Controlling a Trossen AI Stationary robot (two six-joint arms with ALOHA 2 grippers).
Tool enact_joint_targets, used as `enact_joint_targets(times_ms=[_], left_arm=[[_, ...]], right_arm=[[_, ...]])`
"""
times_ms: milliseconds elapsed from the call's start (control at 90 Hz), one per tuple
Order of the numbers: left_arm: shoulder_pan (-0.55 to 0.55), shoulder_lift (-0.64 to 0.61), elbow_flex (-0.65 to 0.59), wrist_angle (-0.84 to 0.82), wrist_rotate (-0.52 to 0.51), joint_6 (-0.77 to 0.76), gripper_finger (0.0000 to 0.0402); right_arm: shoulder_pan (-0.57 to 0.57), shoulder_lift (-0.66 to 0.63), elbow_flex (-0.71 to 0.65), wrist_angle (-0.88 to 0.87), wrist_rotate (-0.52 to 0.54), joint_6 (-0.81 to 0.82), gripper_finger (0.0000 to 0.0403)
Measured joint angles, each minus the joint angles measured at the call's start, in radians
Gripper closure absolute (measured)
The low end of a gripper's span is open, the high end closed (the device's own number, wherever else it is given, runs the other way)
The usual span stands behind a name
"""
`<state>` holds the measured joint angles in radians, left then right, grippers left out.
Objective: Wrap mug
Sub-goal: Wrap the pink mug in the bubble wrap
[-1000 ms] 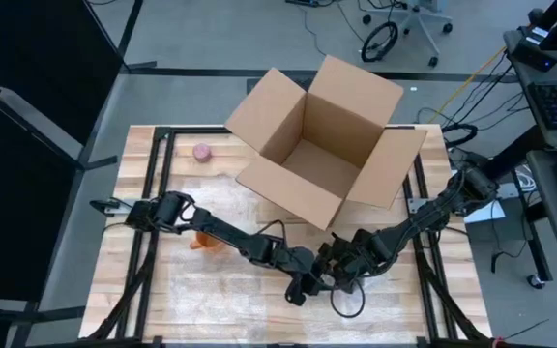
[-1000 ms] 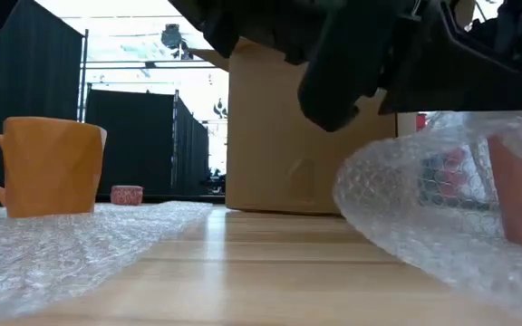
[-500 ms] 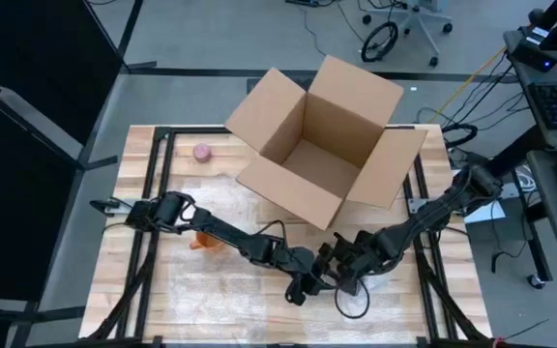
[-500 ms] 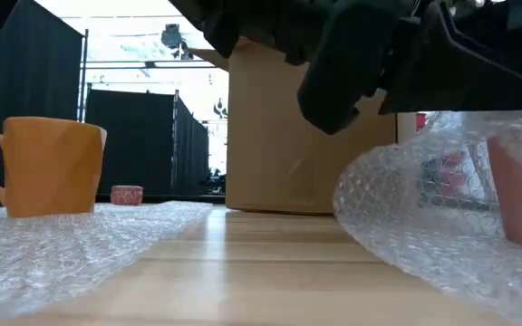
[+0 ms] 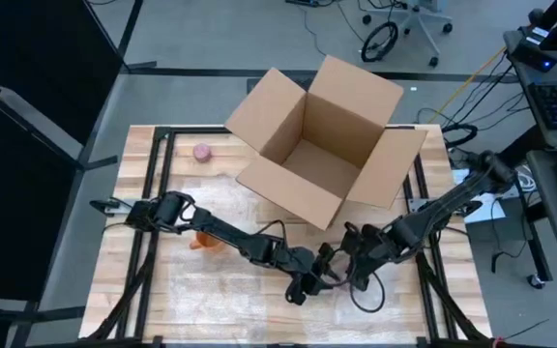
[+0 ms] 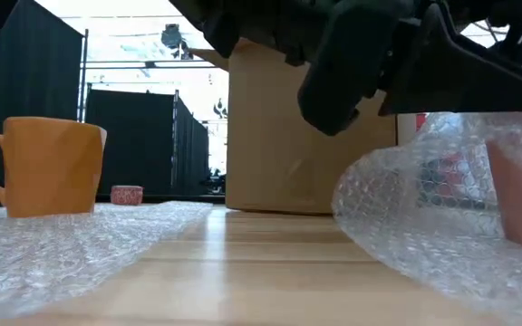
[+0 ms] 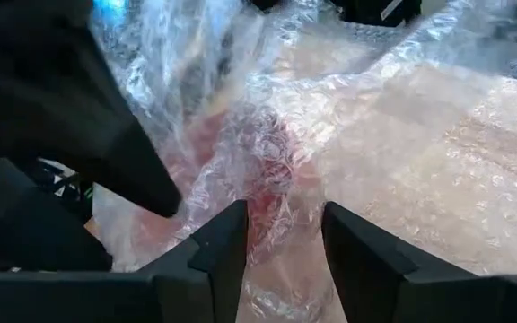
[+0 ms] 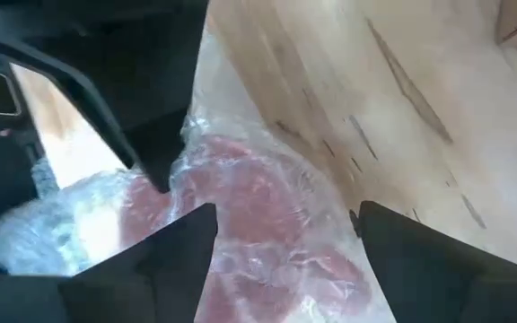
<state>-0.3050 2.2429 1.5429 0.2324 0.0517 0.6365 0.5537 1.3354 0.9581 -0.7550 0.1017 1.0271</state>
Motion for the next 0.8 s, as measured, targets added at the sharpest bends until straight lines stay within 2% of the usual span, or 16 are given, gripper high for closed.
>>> enact_joint_targets(times_ms=[256,556,800], left_arm=[[0.000,0.000,0.000,-0.001,0.000,0.000,0.0270],[0.000,0.001,0.000,-0.001,0.000,0.000,0.0270],[0.000,0.001,-0.001,-0.001,0.000,0.000,0.0270]], right_arm=[[0.001,-0.065,0.000,0.057,-0.001,0.003,0.0144],[0.046,-0.070,0.000,0.212,0.002,0.001,0.0144],[0.077,0.015,0.000,0.194,0.079,0.016,0.0144]])
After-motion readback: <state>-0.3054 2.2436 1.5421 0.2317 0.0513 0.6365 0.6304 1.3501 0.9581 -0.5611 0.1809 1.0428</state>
